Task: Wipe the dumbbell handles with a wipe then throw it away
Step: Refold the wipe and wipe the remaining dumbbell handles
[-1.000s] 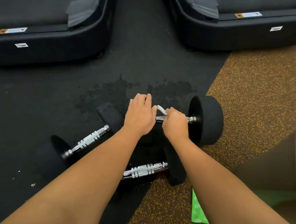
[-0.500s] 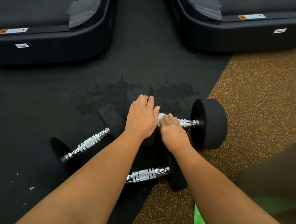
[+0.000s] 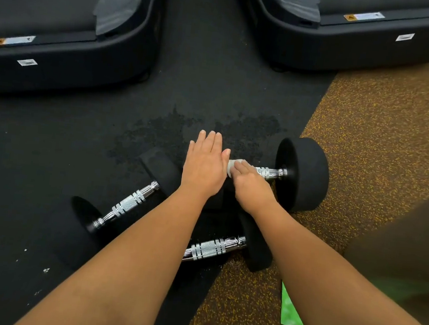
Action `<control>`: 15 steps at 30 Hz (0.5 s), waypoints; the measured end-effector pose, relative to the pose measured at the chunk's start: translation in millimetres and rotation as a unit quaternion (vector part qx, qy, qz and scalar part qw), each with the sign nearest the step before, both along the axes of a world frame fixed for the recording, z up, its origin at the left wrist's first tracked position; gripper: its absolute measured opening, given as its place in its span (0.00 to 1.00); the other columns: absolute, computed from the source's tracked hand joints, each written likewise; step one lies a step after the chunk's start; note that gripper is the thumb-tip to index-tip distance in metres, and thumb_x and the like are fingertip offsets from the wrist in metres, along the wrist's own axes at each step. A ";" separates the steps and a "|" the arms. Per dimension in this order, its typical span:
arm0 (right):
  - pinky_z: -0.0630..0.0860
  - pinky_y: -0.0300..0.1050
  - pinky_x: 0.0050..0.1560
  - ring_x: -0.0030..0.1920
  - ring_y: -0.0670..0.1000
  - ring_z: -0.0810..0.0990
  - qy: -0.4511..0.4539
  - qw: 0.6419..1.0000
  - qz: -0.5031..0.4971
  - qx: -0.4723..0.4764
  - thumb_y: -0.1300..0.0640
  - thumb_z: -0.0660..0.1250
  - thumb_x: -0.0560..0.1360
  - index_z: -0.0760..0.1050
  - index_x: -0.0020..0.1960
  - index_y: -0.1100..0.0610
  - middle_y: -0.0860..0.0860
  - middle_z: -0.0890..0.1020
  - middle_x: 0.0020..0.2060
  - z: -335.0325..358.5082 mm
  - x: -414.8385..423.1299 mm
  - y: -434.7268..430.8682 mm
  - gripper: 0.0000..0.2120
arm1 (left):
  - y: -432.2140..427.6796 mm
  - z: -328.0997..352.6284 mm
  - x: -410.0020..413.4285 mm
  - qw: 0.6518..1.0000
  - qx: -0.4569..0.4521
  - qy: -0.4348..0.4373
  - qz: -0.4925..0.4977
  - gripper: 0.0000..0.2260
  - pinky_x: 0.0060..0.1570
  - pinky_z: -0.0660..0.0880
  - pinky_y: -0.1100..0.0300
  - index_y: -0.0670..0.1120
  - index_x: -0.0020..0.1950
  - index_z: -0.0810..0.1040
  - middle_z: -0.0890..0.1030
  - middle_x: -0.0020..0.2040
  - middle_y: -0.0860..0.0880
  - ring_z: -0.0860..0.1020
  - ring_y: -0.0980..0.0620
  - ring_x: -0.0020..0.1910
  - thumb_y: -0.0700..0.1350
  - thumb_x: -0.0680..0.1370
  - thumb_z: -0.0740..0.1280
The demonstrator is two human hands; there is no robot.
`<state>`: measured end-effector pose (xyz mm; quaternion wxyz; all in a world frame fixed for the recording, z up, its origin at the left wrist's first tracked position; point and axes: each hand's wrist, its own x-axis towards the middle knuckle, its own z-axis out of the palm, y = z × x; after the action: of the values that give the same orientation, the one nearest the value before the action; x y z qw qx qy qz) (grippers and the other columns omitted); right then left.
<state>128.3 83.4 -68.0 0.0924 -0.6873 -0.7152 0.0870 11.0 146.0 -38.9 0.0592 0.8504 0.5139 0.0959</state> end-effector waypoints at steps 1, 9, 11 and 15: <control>0.64 0.50 0.69 0.65 0.56 0.68 0.017 1.000 -0.023 -0.004 0.64 0.60 0.76 0.72 0.61 0.62 0.56 0.74 0.61 1.0 -2.9 4.0 0.15 | -0.4 0.4 0.4 1.000 -0.002 0.001 -0.001 0.23 0.75 0.51 0.47 0.43 0.76 0.56 0.59 0.77 0.46 0.51 0.46 0.77 0.52 0.83 0.47; 0.71 0.46 0.59 0.59 0.53 0.70 0.046 0.998 0.049 -0.004 0.68 0.62 0.70 0.74 0.59 0.61 0.53 0.74 0.54 3.4 8.0 -2.5 0.17 | -0.6 1.5 0.0 1.000 -0.008 0.002 -0.003 0.23 0.75 0.50 0.48 0.44 0.77 0.56 0.58 0.77 0.46 0.50 0.46 0.77 0.52 0.83 0.47; 0.70 0.45 0.60 0.63 0.53 0.68 0.042 0.997 0.064 -0.004 0.69 0.61 0.70 0.73 0.61 0.61 0.53 0.73 0.57 4.7 16.8 -7.8 0.20 | -1.0 1.5 0.1 1.000 -0.005 0.000 -0.003 0.23 0.75 0.51 0.48 0.44 0.76 0.56 0.59 0.77 0.46 0.51 0.46 0.77 0.52 0.83 0.47; 0.68 0.48 0.65 0.64 0.55 0.69 0.041 0.999 0.007 -0.011 0.68 0.61 0.72 0.73 0.59 0.62 0.55 0.75 0.57 5.5 9.1 -0.4 0.16 | -2.0 0.2 0.5 1.000 0.003 -0.017 0.001 0.22 0.74 0.52 0.48 0.44 0.76 0.58 0.61 0.76 0.46 0.53 0.46 0.77 0.51 0.83 0.48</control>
<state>137.4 83.0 -62.6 0.1134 -0.6794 -0.7143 0.1241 11.5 144.0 -38.7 0.0655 0.8481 0.5138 0.1116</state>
